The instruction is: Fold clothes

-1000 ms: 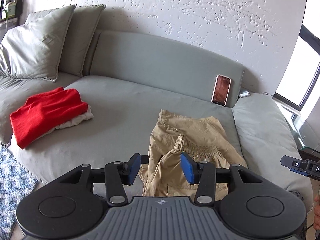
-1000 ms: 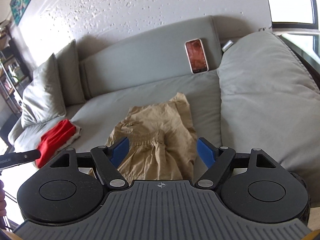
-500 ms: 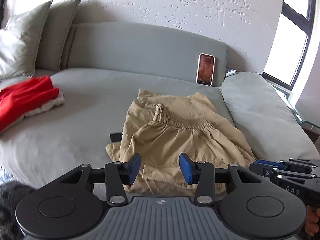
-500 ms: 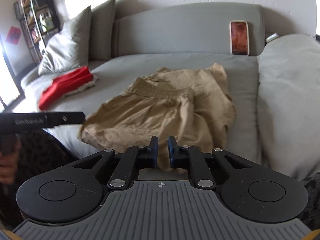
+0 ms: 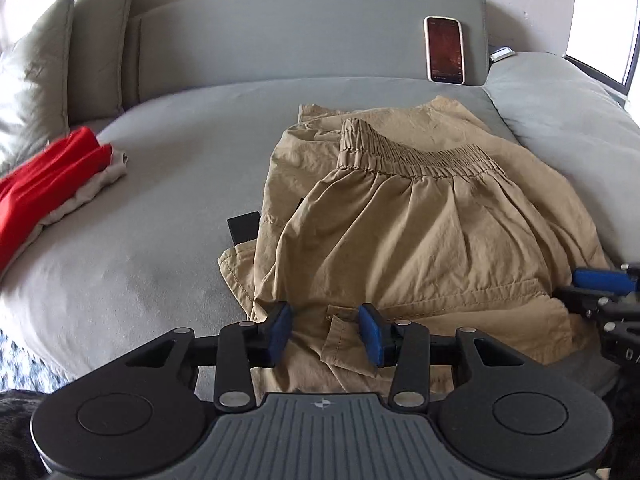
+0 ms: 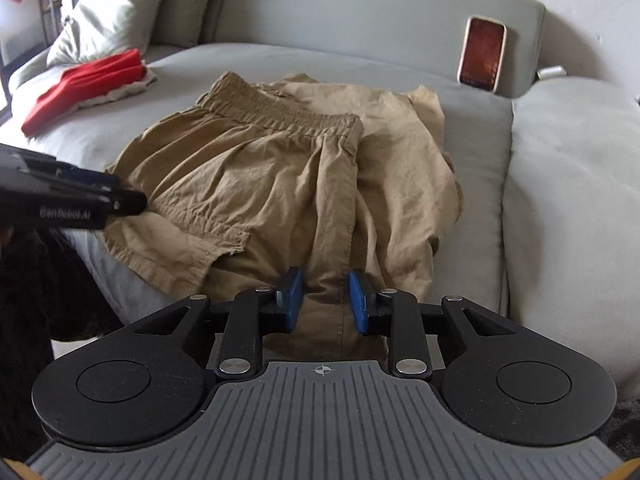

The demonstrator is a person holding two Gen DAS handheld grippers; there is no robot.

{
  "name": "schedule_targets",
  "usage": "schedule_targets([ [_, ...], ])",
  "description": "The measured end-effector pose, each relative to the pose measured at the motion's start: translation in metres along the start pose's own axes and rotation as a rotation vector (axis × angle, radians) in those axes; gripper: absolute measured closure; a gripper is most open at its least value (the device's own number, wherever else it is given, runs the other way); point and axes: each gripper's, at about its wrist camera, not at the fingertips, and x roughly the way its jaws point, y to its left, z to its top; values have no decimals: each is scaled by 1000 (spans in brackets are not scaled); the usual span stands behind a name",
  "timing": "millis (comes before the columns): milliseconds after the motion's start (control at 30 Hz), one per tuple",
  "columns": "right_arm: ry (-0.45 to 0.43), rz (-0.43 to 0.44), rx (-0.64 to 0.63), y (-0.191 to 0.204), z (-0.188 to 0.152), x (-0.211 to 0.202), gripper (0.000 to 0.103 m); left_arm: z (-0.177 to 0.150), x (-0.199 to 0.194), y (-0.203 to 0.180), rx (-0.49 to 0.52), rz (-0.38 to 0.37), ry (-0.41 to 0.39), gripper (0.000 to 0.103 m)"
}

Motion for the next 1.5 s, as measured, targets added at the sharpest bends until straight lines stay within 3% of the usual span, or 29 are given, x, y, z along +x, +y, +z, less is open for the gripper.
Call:
schedule_targets([
  [100,19,5,30,-3,9,-15,71,7,-25,18,-65,-77,-32,67],
  [167,-34,37,62,-9,15,-35,69,13,-43,27,-91,-129,-91,68],
  [267,-156,47,62,-14,33,-57,53,31,-62,29,-97,-206,-205,65],
  [367,-201,52,24,-10,59,-46,52,56,-48,15,-37,-235,-252,57],
  [400,-199,54,17,-8,68,-36,54,66,-34,8,-16,-224,-244,59],
  [467,-173,65,16,-4,83,-9,74,82,-2,-1,-10,-228,-199,65],
  [500,-155,73,27,-3,90,5,89,88,12,-4,-17,-236,-176,73],
  [533,-150,62,37,-2,95,17,91,92,26,-5,-25,-242,-153,77],
  [600,-156,18,48,-1,103,37,92,91,60,-3,-45,-205,-45,89],
  [633,-141,-12,53,-1,104,50,92,89,74,1,-69,-198,-1,88],
  [700,-52,-38,62,-7,97,78,92,83,91,15,-155,-239,20,86],
  [767,-30,-17,69,-12,89,94,92,85,94,19,-183,-252,36,86],
  [867,-17,-37,31,-6,90,96,91,86,83,14,-140,-243,-2,86],
  [933,-21,-27,51,-8,92,92,89,90,63,12,-114,-238,-69,88],
  [1000,-55,1,83,-13,96,79,86,95,40,9,-86,-238,-150,80],
  [1100,-114,47,132,-20,101,57,84,100,19,-8,-5,-282,-229,81],
  [1167,-101,68,122,-18,100,58,83,98,26,-21,40,-298,-206,79],
  [1300,25,76,104,-15,89,83,84,79,80,-21,-8,-276,-14,76],
  [1433,21,78,110,-15,90,83,85,84,76,-13,-34,-299,-15,76],
  [1500,14,109,148,-22,94,72,82,84,68,-10,-61,-310,-25,81],
])
